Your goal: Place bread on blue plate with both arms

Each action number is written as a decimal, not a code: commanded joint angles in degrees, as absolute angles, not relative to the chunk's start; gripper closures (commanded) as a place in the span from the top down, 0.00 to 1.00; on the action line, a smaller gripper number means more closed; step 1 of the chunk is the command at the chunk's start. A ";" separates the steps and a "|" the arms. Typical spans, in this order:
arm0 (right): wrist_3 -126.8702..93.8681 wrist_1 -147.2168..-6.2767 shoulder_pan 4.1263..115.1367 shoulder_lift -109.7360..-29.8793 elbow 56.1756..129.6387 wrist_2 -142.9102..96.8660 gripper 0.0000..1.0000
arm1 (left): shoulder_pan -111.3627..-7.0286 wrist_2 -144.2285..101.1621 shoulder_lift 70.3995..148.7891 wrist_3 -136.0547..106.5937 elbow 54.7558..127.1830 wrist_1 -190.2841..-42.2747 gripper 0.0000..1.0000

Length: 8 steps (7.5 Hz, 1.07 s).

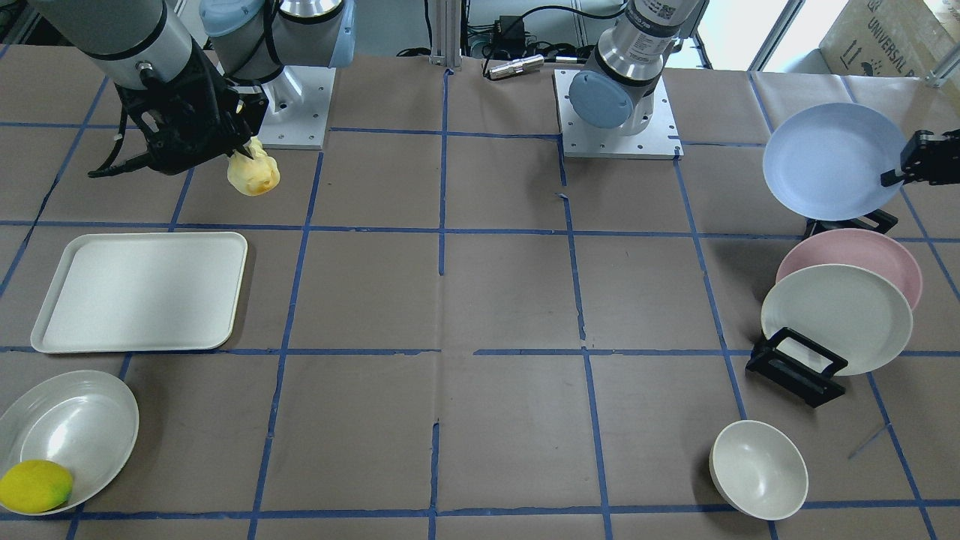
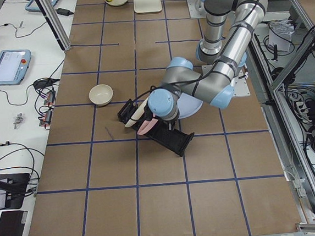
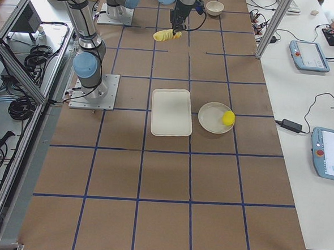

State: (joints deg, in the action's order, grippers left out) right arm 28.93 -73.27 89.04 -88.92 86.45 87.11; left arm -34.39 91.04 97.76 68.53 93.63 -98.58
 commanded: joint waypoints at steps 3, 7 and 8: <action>29.00 -73.30 89.03 -88.77 85.79 87.19 0.12 | -55.99 83.86 91.30 44.99 100.29 -96.08 0.09; 29.09 -73.56 89.03 -88.94 86.57 87.01 0.12 | -75.62 72.27 100.61 20.01 99.94 -87.72 0.09; 29.09 -73.48 89.12 -89.03 86.66 86.84 0.12 | -80.02 68.24 101.68 14.82 99.84 -83.71 0.09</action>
